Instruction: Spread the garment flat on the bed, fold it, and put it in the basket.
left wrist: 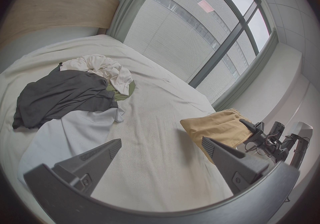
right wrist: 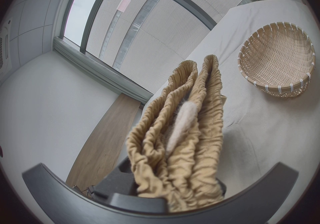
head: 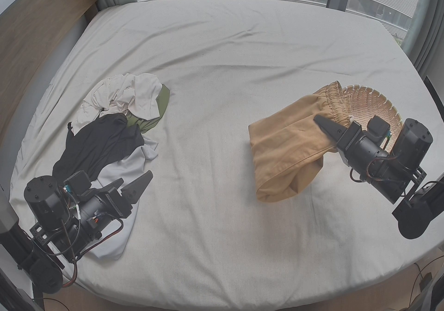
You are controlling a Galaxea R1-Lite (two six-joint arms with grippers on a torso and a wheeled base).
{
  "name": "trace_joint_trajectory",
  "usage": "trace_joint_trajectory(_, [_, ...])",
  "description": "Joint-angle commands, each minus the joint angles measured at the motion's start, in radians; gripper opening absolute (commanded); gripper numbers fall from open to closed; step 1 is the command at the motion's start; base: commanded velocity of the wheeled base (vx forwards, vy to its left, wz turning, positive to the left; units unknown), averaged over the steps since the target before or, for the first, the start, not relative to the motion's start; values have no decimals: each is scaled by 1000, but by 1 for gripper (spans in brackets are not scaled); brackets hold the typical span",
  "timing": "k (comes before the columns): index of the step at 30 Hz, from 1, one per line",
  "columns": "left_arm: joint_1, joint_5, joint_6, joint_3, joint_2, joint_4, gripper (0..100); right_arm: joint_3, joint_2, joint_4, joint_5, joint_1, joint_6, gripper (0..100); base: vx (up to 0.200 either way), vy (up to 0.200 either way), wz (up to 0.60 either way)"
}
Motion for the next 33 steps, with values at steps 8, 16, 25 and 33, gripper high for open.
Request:
trace_joint_trajectory(8, [-5, 0, 1, -5, 7, 0, 100, 7, -3, -4, 0, -1, 0, 0, 0, 0, 0])
trace_joint_trajectory(16, [-10, 1, 9, -5, 10, 0, 100, 2, -1, -3, 0, -1, 0, 0, 0, 0, 0])
trace_joint_trajectory(25, [-13, 13, 46, -5, 32, -1, 100, 1, -3, -4, 0, 1, 0, 0, 0, -111, 0])
trace_joint_trajectory(33, [-21, 13, 44, -5, 35, -1, 100, 2, -3, -7, 0, -1, 0, 0, 0, -200, 0])
